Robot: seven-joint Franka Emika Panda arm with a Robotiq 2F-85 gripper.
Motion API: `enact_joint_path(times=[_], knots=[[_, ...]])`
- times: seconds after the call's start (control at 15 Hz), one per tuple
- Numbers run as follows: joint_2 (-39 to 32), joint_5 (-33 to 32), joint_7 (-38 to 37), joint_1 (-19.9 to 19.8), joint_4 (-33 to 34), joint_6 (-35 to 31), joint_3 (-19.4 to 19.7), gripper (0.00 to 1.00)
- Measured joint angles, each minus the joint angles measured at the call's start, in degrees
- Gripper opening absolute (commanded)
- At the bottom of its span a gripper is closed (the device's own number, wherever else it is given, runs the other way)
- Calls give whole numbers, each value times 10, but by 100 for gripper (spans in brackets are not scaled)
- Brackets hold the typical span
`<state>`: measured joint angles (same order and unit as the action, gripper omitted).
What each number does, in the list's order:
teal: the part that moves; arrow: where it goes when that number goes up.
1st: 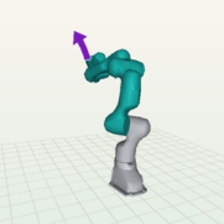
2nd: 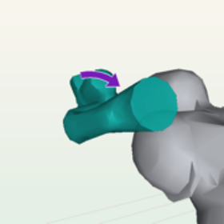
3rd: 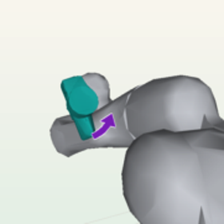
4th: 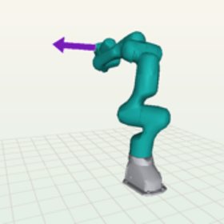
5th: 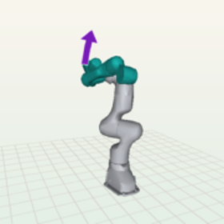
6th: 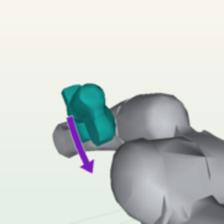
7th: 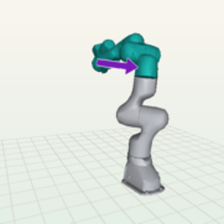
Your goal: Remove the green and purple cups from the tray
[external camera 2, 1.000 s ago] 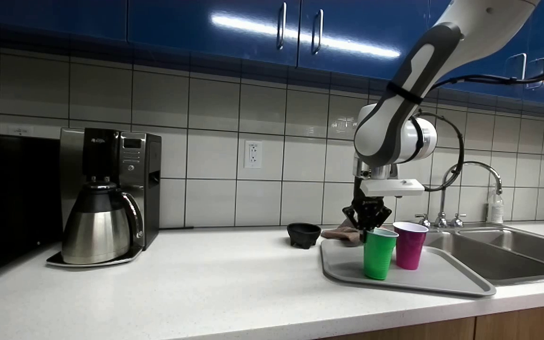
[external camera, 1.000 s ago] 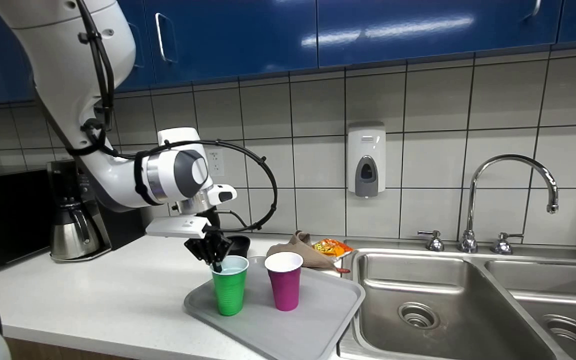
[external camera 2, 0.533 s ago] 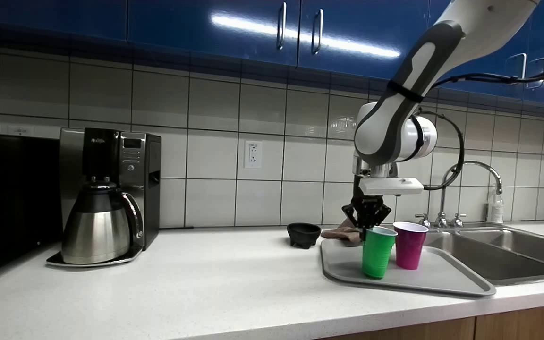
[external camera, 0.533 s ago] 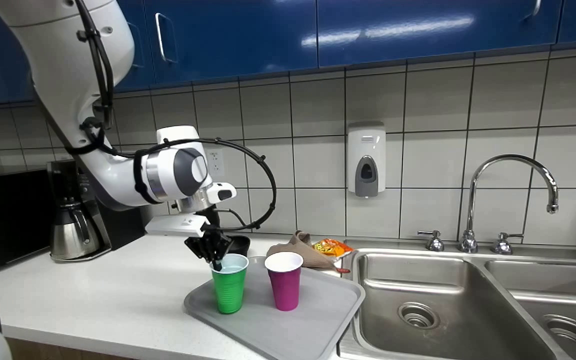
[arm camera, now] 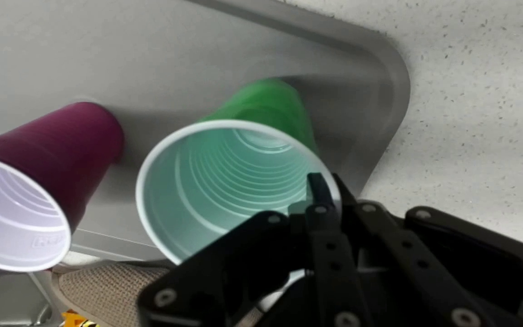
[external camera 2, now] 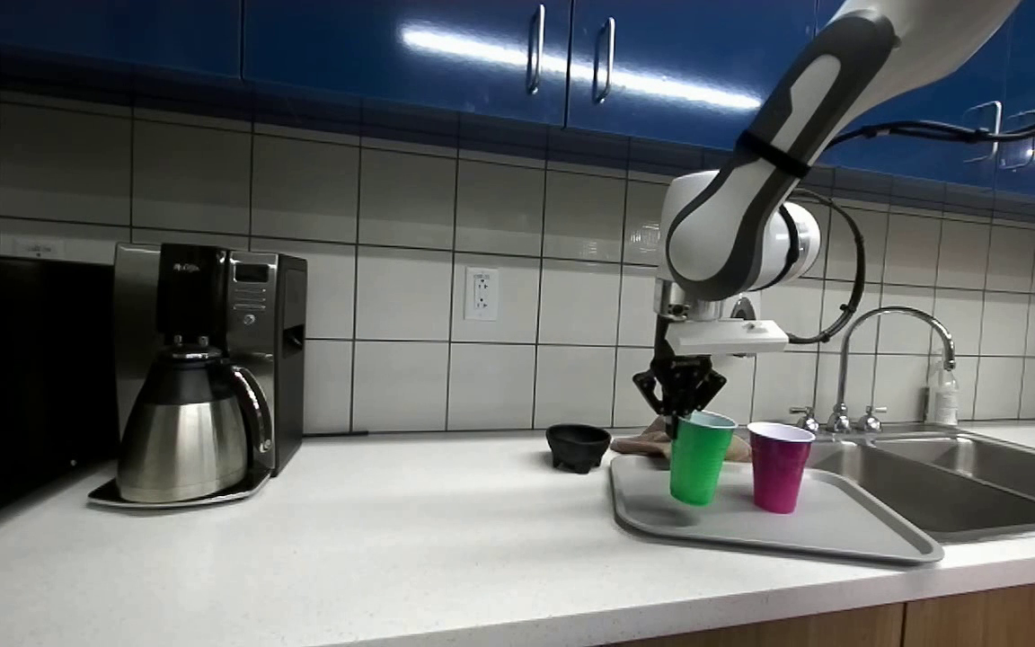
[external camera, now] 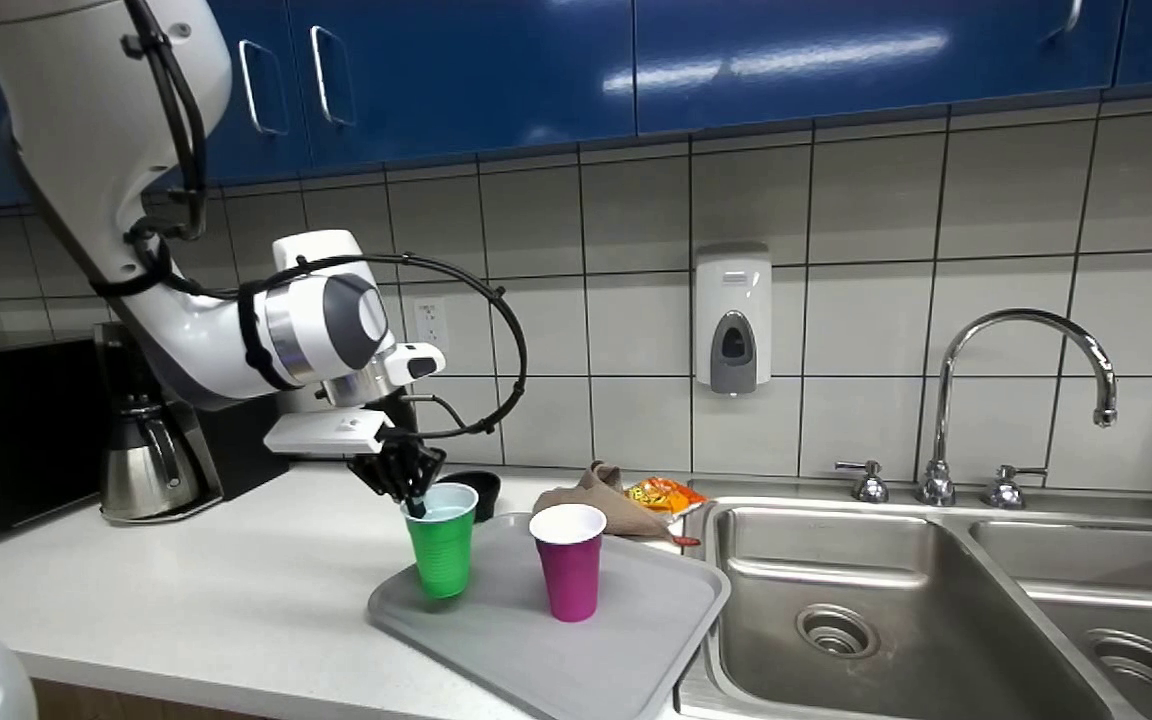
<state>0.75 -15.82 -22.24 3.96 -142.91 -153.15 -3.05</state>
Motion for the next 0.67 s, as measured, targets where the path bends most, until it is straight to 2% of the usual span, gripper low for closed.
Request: enact_joint_path(times=[0.67], knots=[[-13,-62,-93,36,25,0,-43,1]])
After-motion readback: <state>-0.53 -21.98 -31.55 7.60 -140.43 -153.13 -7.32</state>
